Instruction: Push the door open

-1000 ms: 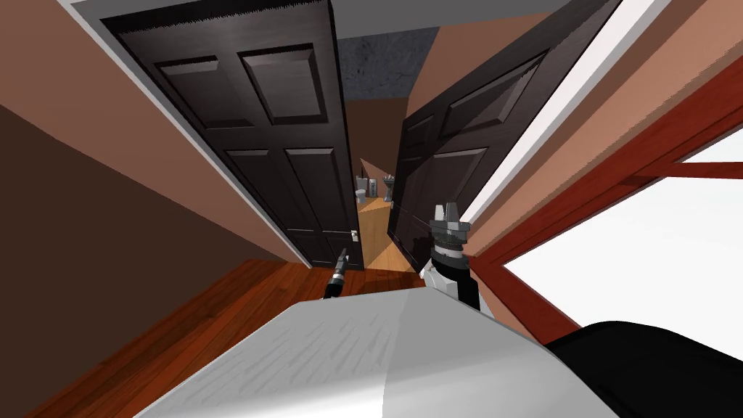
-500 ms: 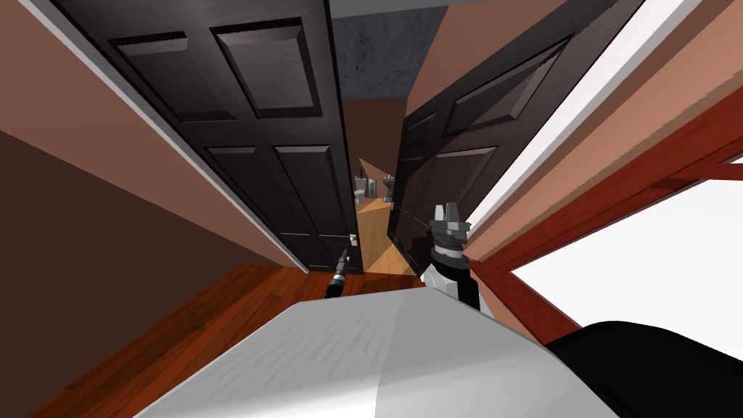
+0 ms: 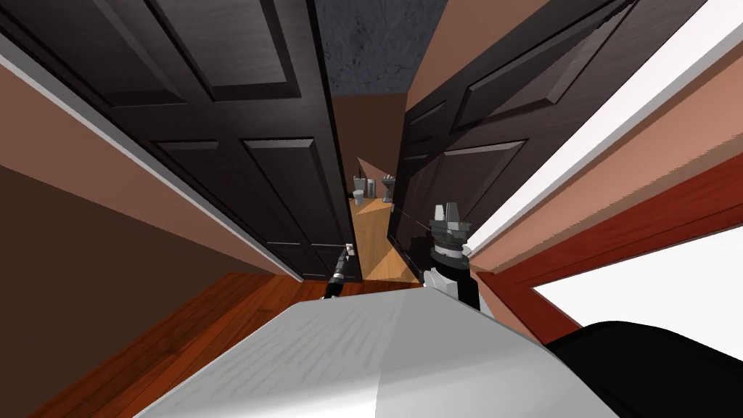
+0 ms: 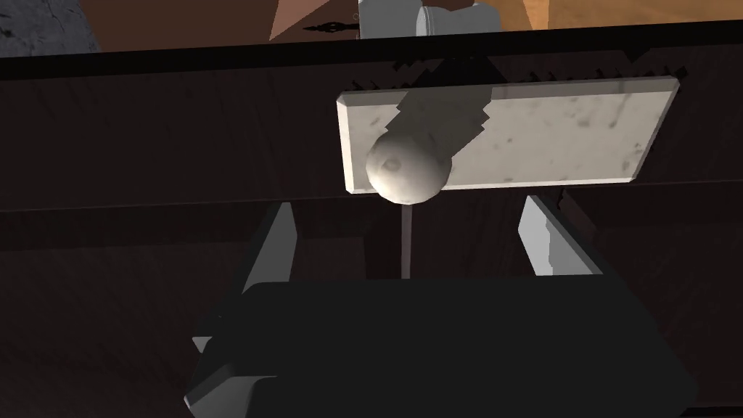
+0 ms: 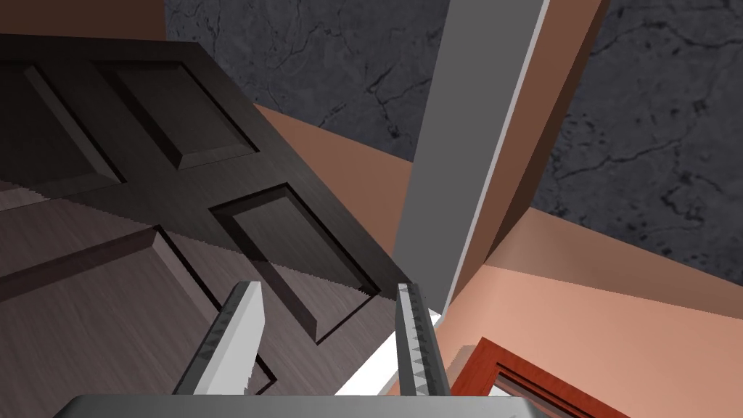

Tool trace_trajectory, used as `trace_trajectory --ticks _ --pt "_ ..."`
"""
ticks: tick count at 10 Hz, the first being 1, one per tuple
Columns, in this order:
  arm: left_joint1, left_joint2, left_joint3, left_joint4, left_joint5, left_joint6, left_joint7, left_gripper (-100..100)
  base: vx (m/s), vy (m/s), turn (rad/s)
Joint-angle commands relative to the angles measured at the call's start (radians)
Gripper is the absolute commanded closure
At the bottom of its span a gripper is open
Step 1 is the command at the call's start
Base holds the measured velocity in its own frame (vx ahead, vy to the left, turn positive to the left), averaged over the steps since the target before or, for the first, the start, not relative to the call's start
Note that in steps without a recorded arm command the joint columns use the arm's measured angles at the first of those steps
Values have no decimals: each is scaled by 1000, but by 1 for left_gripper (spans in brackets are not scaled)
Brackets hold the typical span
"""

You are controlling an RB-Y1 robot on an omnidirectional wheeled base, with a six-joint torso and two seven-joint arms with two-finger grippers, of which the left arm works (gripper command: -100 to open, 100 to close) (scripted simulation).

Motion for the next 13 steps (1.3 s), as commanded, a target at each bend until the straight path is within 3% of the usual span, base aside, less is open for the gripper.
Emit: trace_trajectory --ticks 1,3,4,9,13 --pt "-9 -5 5 11 1 0 0 -100 191 -20 -20" --pt "-11 -8 6 14 2 -1 0 -100 134 -22 -3" --pt "-11 -8 6 14 2 -1 0 100 -17 1 -2" --pt "-11 -8 6 14 2 -1 0 100 -12 3 -3" --pt "-17 -2 34 23 11 -1 -14 100 161 -40 35"
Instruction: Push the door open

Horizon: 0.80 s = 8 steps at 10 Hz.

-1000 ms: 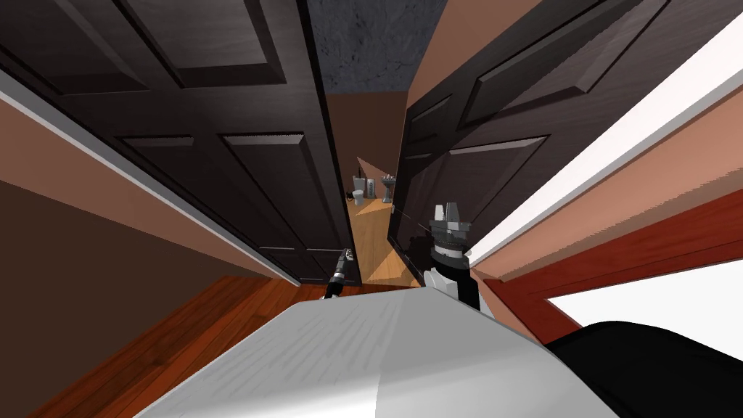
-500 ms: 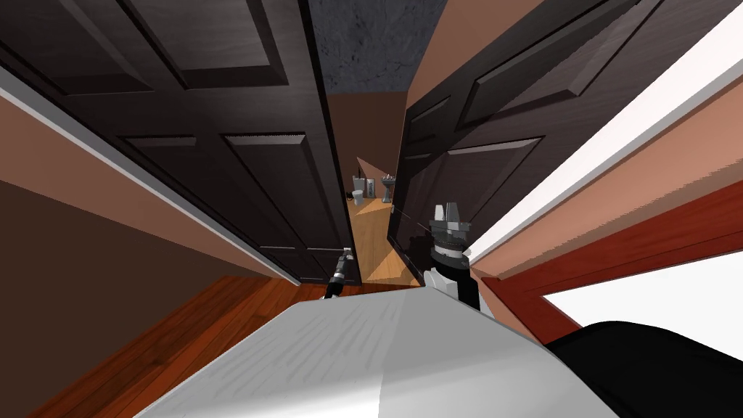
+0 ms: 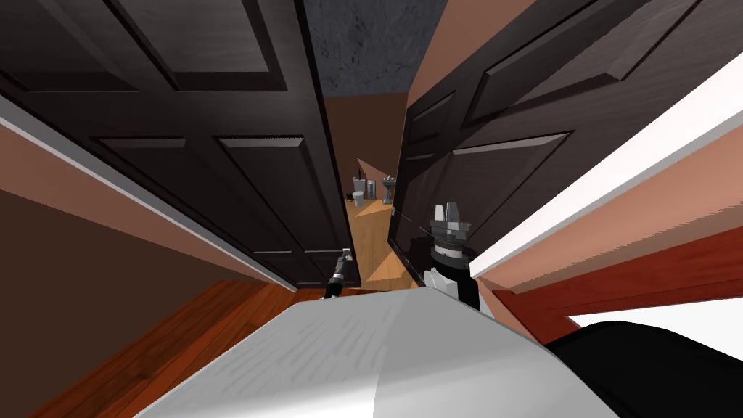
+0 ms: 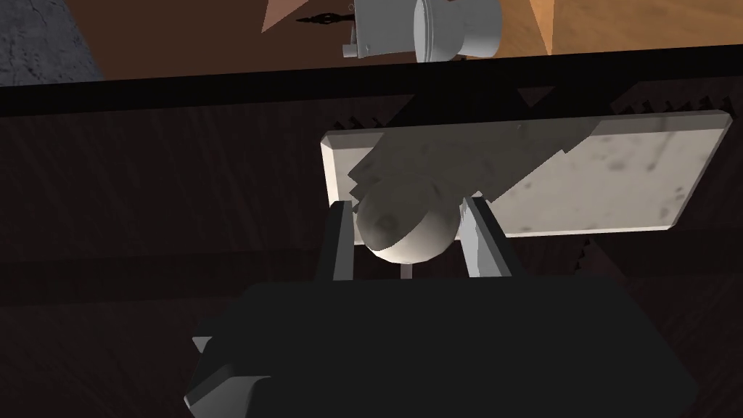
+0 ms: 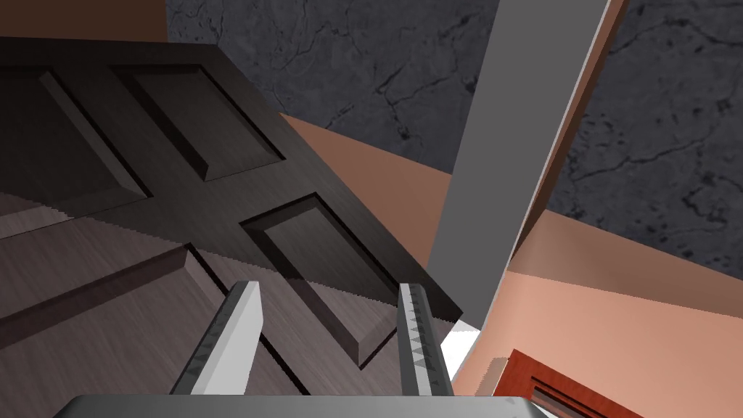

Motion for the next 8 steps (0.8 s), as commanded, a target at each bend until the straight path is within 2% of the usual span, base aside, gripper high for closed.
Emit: trace_trajectory --ticks 1,8 --pt "-4 7 23 -12 7 1 -9 100 186 -45 33" --pt "-24 0 105 9 36 -5 -49 100 185 -63 86"
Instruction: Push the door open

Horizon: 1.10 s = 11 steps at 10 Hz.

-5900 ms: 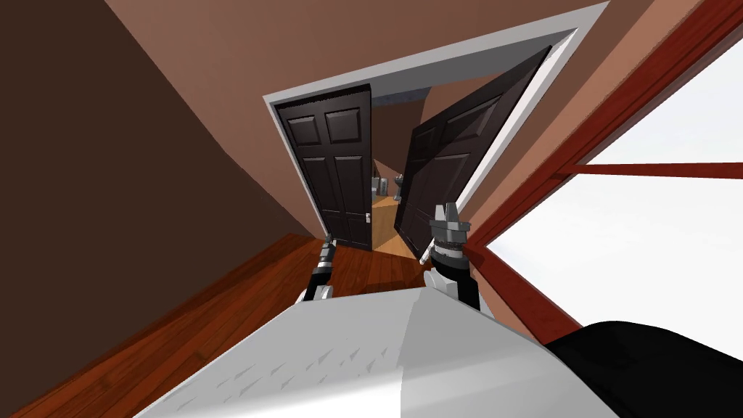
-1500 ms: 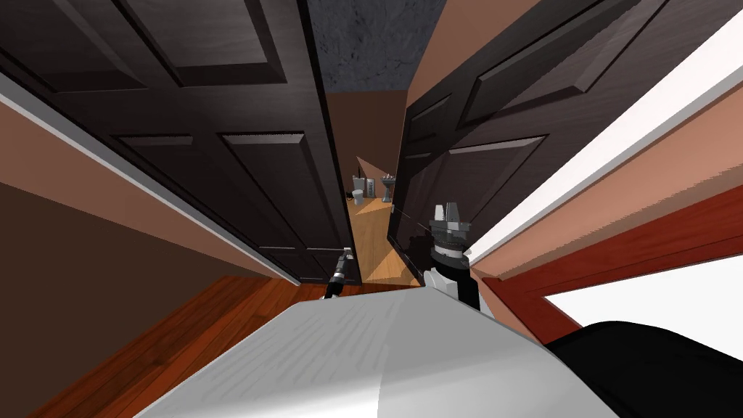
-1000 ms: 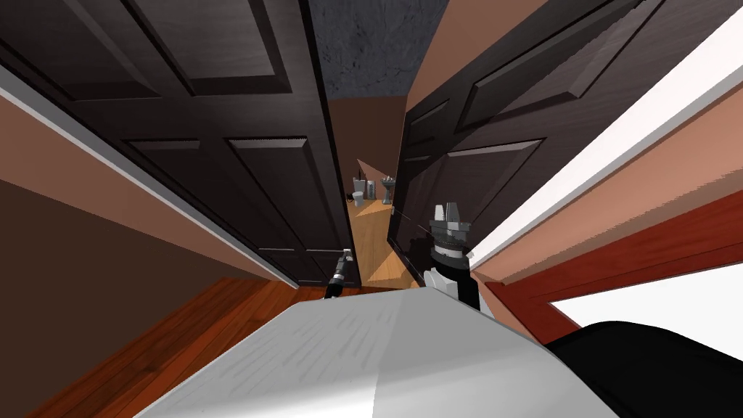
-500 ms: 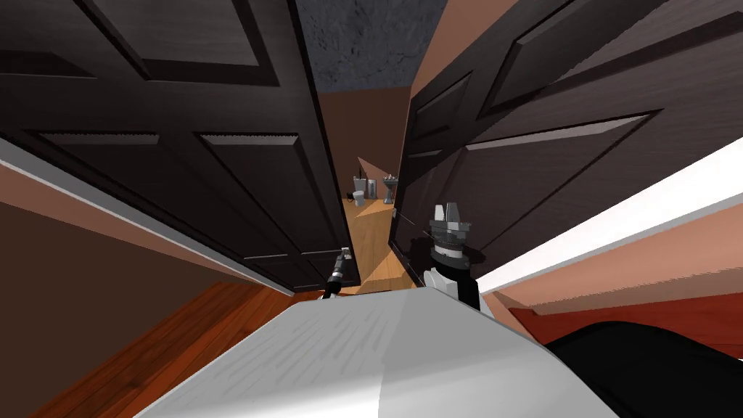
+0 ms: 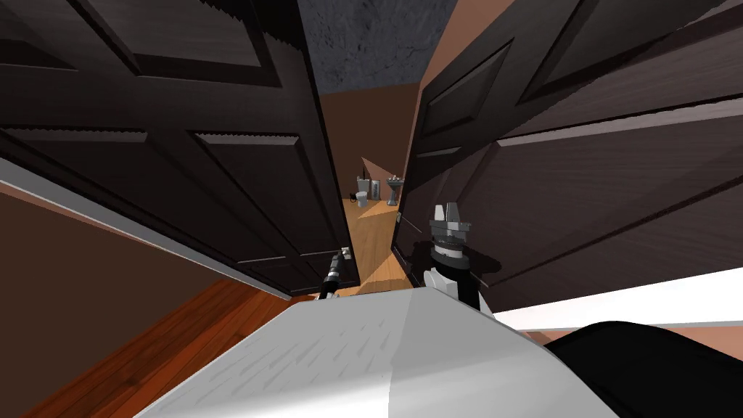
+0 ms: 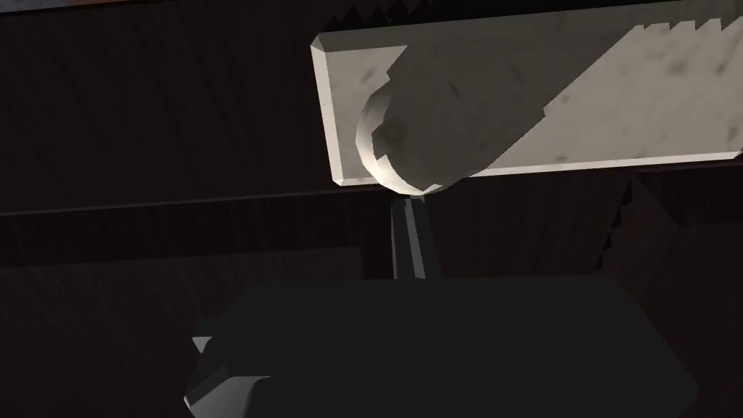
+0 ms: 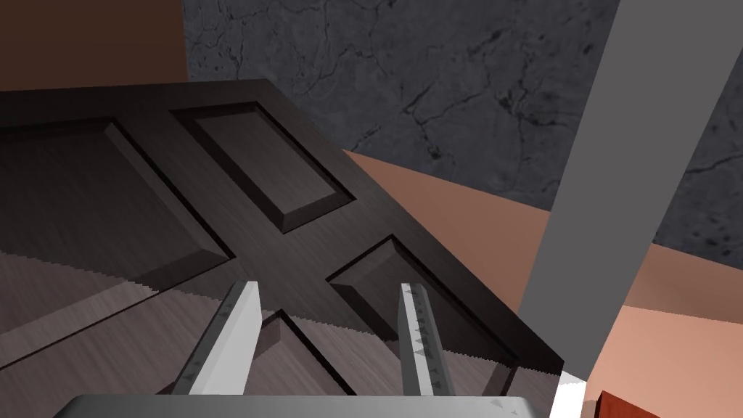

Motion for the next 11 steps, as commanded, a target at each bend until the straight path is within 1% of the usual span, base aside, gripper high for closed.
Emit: trace_trajectory --ticks 1,3,5,6,8,9,10,11 --pt "6 8 -2 -7 2 1 1 -100 -53 -90 70" --pt "9 8 -3 -11 3 2 1 -100 -155 -32 11" --pt "16 1 -6 -19 5 4 2 -100 -200 -50 37" --pt "19 -6 -7 -23 6 5 2 -100 -211 -60 31" --pt "25 -29 -9 -31 8 6 3 -100 -204 -82 42" --pt "25 -21 -9 -33 8 8 3 -100 -85 -35 7" --pt "24 -10 -6 -30 9 4 2 -100 118 -15 -33" --pt "24 -8 -5 -28 10 3 2 -100 165 11 -16"
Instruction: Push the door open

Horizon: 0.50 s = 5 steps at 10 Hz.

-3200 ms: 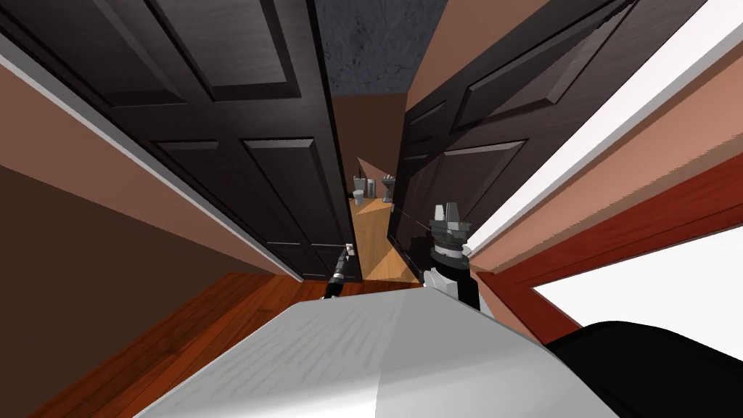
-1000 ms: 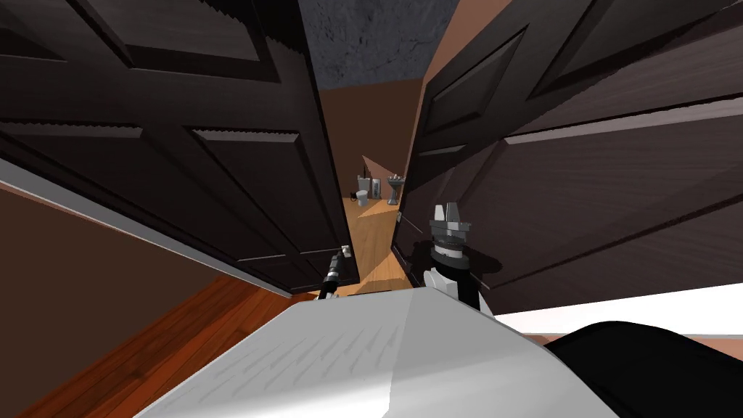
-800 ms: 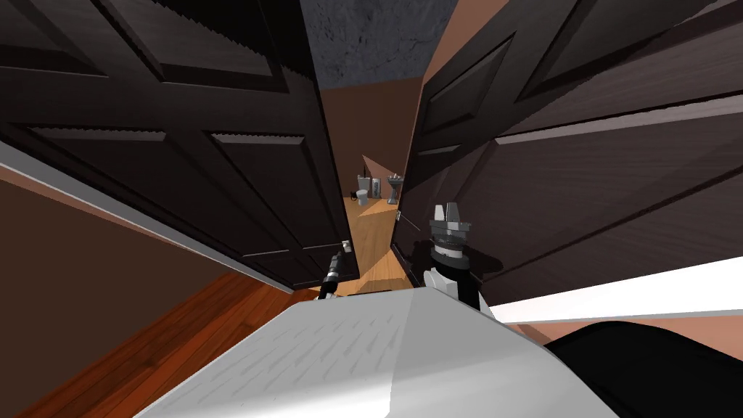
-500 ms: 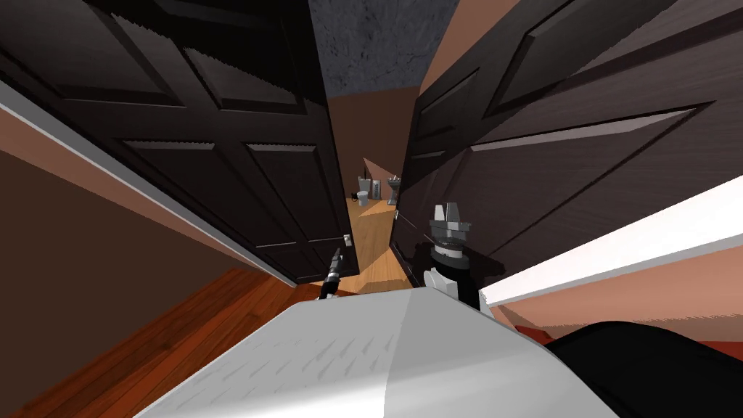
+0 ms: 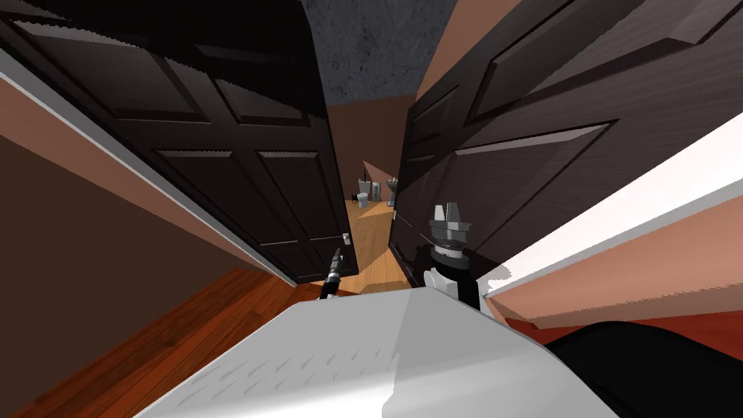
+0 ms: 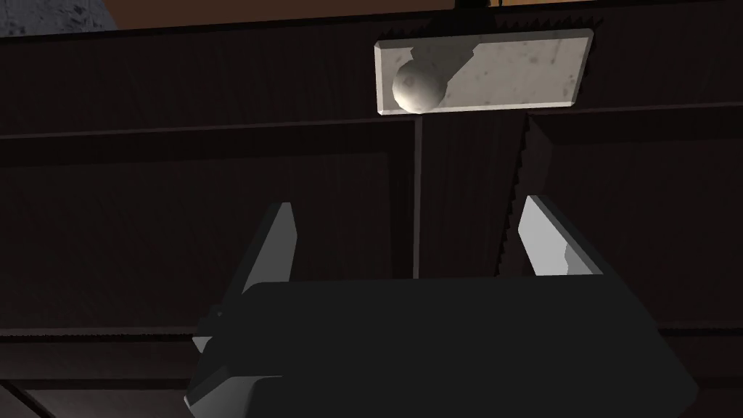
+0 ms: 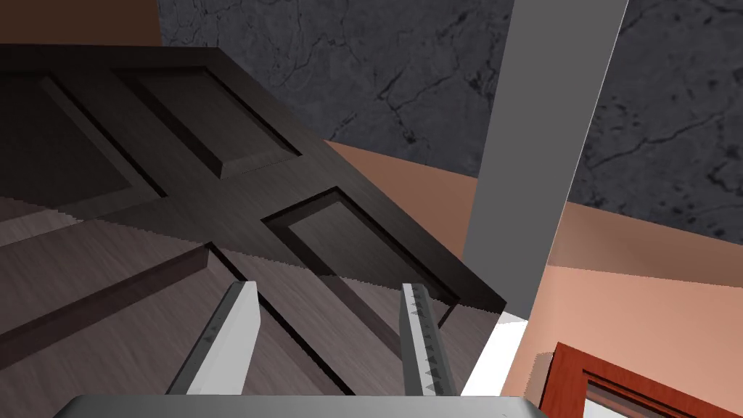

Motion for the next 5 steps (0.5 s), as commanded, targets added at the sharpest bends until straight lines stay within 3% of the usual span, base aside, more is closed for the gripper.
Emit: trace_trajectory --ticks 1,5 --pt "-2 6 3 5 1 -5 -1 -100 189 5 -20" --pt "-5 6 11 16 5 -19 -4 -100 222 8 -26"
